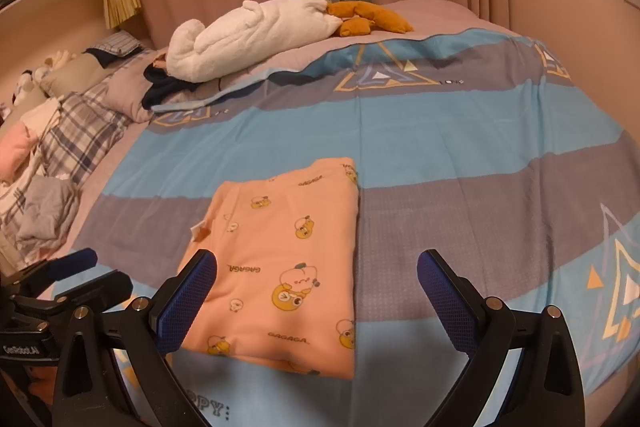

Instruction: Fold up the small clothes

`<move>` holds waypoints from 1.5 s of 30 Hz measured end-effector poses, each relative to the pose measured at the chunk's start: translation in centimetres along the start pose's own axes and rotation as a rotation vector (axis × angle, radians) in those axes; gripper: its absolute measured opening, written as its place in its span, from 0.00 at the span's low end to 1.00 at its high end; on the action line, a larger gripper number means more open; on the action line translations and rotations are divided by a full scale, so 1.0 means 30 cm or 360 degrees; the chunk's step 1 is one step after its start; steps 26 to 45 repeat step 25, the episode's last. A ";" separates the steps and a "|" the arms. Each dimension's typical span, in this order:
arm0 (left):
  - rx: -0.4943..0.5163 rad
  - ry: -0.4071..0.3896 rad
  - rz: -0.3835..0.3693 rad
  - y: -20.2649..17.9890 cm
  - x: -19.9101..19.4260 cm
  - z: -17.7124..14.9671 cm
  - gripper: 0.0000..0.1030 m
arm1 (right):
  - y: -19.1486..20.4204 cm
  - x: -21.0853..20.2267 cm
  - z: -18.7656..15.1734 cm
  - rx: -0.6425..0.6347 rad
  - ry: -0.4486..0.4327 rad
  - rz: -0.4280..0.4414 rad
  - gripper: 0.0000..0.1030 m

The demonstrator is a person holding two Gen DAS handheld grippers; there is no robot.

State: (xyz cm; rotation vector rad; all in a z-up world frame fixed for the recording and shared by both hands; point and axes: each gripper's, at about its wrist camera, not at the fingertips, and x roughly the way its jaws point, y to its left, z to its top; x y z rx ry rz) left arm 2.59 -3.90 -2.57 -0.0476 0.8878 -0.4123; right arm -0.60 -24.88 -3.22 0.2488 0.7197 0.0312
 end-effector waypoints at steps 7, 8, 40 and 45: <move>0.0011 -0.0007 0.0006 -0.005 -0.002 0.002 1.00 | 0.000 0.001 -0.003 -0.0005 0.0005 0.0000 0.97; 0.0011 -0.0010 0.0005 -0.005 -0.002 0.002 1.00 | 0.002 0.002 -0.003 -0.0005 0.0004 -0.0002 0.97; 0.0005 -0.0020 -0.0004 0.007 -0.012 0.005 1.00 | 0.011 0.001 -0.005 -0.0011 0.0012 -0.0010 0.97; 0.0005 -0.0020 -0.0004 0.007 -0.012 0.005 1.00 | 0.011 0.001 -0.005 -0.0011 0.0012 -0.0010 0.97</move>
